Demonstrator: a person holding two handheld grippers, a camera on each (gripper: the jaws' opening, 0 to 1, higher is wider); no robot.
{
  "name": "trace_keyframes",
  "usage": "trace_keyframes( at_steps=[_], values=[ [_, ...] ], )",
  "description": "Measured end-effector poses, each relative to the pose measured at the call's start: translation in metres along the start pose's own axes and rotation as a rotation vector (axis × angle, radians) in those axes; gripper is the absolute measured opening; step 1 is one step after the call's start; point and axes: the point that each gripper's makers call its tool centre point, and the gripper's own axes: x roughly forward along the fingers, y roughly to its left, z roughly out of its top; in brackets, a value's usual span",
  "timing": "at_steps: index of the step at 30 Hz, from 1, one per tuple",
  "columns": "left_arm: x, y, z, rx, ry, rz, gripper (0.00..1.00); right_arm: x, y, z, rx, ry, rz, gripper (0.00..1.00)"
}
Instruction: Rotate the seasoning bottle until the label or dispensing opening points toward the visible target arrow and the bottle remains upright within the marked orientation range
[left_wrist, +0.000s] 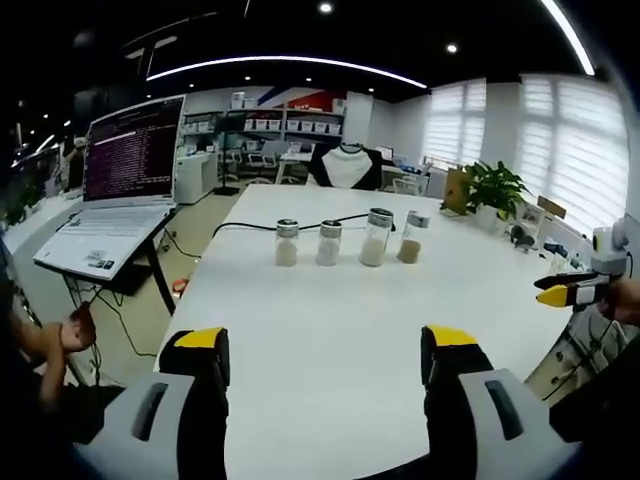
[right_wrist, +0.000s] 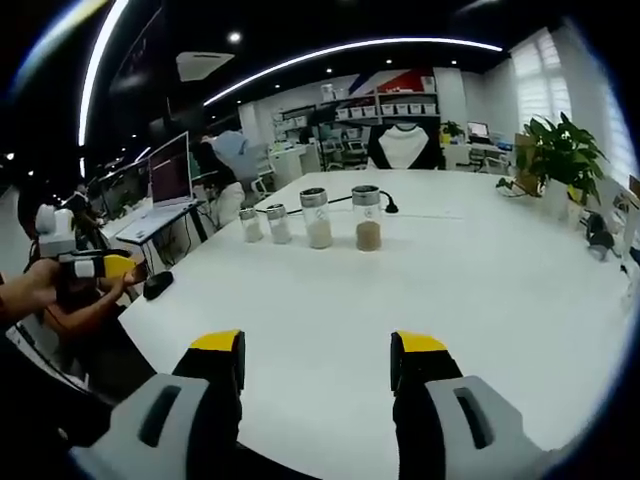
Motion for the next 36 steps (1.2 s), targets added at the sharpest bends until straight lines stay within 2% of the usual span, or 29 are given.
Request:
trace_keyframes(
  at_steps=[6,9,17,21,25,29,33,34,36],
  values=[
    [-0.001,-0.008,-0.005,0.014,0.019,0.007,0.82,-0.002,0.001,-0.001,0.015,-0.004,0.018,0.58],
    [-0.002,-0.011,-0.003,0.002,0.007,0.018,0.82,-0.003,0.001,-0.003,0.008,0.005,0.031,0.58],
    [-0.003,-0.019,-0.002,0.012,0.021,0.038,0.81,-0.010,-0.002,-0.011,0.010,0.034,0.061,0.58],
    [-0.006,-0.024,0.000,0.004,0.015,0.054,0.81,-0.007,0.000,-0.007,0.065,-0.001,0.103,0.58],
    [-0.004,-0.030,-0.003,0.017,0.044,0.019,0.81,-0.006,-0.004,0.000,0.100,-0.032,0.081,0.58],
    [0.006,-0.026,0.009,0.038,0.044,0.024,0.81,-0.005,-0.008,0.002,0.127,-0.033,0.067,0.58],
    [0.030,-0.020,0.020,0.041,0.021,0.002,0.81,-0.001,-0.014,0.006,0.121,-0.040,0.034,0.58],
    [0.037,-0.017,0.019,0.037,0.048,-0.008,0.81,-0.001,-0.016,0.008,0.123,-0.046,0.021,0.58],
    [0.044,-0.015,0.026,0.045,0.041,-0.016,0.81,0.000,-0.016,0.016,0.128,-0.054,0.006,0.58]
  ],
)
